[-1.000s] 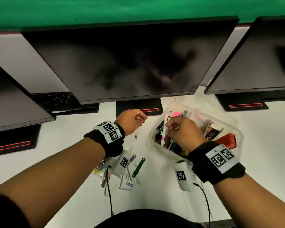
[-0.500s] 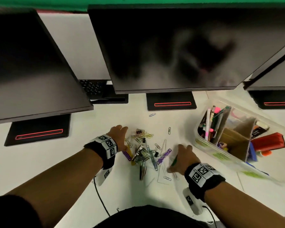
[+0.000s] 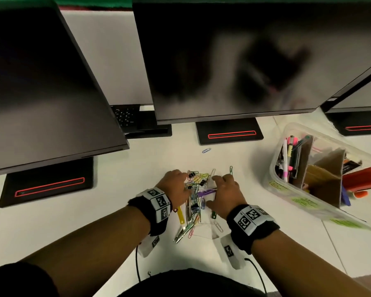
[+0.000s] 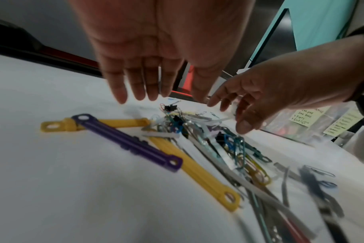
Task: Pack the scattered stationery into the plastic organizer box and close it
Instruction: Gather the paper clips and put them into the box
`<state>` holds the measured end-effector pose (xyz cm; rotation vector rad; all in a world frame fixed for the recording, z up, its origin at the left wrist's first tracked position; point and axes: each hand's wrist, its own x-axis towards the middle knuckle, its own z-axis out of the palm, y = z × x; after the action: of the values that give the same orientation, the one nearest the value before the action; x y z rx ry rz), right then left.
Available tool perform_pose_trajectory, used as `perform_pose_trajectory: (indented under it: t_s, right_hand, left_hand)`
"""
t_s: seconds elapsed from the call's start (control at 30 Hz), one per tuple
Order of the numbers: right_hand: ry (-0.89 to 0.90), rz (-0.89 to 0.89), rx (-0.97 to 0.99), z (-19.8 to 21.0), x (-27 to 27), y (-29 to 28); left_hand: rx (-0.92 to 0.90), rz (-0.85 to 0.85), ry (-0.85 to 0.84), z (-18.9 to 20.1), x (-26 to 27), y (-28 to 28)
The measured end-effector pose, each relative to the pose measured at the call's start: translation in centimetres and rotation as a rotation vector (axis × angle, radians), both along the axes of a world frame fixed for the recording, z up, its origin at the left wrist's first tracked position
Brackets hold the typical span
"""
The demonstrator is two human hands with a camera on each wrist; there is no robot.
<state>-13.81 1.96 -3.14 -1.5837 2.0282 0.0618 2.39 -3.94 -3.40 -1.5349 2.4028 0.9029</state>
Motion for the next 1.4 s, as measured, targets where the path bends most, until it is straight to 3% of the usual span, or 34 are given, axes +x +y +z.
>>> perform_pose_trajectory:
  t_s: [0.1,0.17,0.23,0.37,0.67,1.03,1.23,1.4]
  right_hand:
    - [0.074,0.267,0.075,-0.4,-0.5,-0.3]
    - [0.100,0.374,0.161,-1.2,-0.7,-0.8]
    - [0.102,0.430,0.123,-1.8,-0.8,-1.4]
    - [0.031,0.401,-0.048,-2.0,-1.2,-1.7]
    - [-0.016,0.446,-0.017,-0.7,-3.6,-1.3]
    - [-0.191,0.187,-0.214,8.7,-6.8,-1.5]
    - [-0.287,-0.037,-0.379,12.8,-13.3,-0.4]
    - [-0.319,-0.360,-0.463,13.1,-21.2,0.3]
  left_hand:
    - [0.032,0.002,-0.171,-0.4,-0.1,0.3]
    - [0.057,0.003,-0.182,-0.9,-0.9,0.8]
    - [0.050,0.011,-0.179,-1.3,-1.9,1.2]
    - [-0.019,0.009,-0.211,-1.0,-3.3,1.5]
    - [0.059,0.097,-0.027,0.3,-4.6,1.1]
    - [-0.167,0.192,0.267,8.9,-8.6,0.4]
    - [-0.261,0.227,0.505,12.4,-15.4,0.8]
    - [-0.278,0.186,0.638,12.4,-22.8,1.2]
